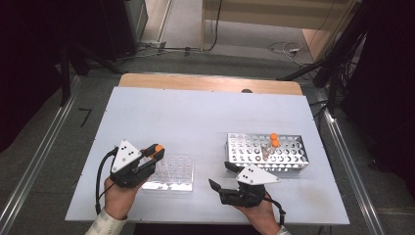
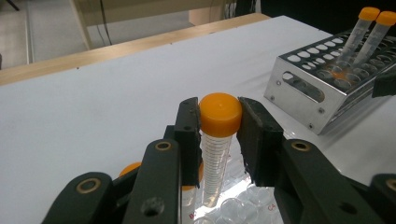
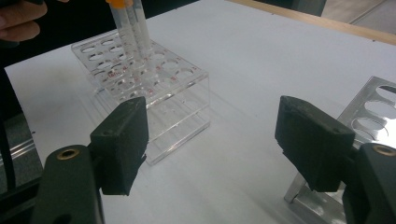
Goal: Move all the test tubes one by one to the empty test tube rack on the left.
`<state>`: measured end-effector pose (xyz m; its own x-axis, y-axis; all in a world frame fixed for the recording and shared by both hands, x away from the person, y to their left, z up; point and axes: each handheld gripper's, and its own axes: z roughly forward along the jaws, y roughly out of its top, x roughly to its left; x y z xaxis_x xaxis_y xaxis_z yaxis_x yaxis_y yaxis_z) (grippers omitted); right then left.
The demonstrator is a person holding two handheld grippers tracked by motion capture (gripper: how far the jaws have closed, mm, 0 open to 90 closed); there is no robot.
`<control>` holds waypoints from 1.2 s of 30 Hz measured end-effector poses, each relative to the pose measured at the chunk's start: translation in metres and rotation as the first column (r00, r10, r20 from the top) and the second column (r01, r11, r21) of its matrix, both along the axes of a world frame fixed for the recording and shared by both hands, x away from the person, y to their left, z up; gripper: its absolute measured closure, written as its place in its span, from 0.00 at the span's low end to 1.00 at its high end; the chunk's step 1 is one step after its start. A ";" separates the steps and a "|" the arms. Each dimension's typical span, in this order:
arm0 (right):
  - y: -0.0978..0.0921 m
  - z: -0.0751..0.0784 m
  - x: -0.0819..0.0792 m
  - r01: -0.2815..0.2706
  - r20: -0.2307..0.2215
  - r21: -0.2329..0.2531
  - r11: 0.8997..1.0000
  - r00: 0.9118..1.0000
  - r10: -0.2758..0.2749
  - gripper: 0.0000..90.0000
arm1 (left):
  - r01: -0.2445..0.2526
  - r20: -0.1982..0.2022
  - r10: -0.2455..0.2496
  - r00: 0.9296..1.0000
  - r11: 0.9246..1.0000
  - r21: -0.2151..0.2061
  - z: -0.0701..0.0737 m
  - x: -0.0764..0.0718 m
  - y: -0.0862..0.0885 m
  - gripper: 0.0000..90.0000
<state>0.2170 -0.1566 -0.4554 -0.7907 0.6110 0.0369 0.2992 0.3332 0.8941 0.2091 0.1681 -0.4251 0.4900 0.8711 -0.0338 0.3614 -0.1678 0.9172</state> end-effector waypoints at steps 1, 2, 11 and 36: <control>0.000 0.000 0.000 0.000 0.001 -0.001 1.000 1.000 0.000 0.27 | 0.001 -0.003 -0.001 1.000 1.000 0.001 -0.001 0.000 0.000 0.78; 0.000 0.000 0.000 0.000 0.000 0.000 1.000 1.000 0.000 0.27 | 0.001 0.000 -0.001 1.000 1.000 -0.001 -0.002 0.000 0.000 0.78; 0.000 0.000 0.000 -0.001 0.003 -0.002 1.000 1.000 0.001 0.27 | 0.003 0.005 -0.003 1.000 1.000 0.000 -0.001 -0.001 0.000 0.73; -0.023 0.006 0.004 0.078 0.013 0.022 0.997 0.997 -0.078 0.27 | 0.002 0.035 -0.001 0.999 0.999 -0.047 0.000 -0.008 -0.011 0.26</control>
<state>0.2212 -0.1798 -0.4494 -0.7413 0.6700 0.0395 0.3108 0.2905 0.9050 0.2011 0.1571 -0.4248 0.4929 0.8682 -0.0578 0.3286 -0.1242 0.9363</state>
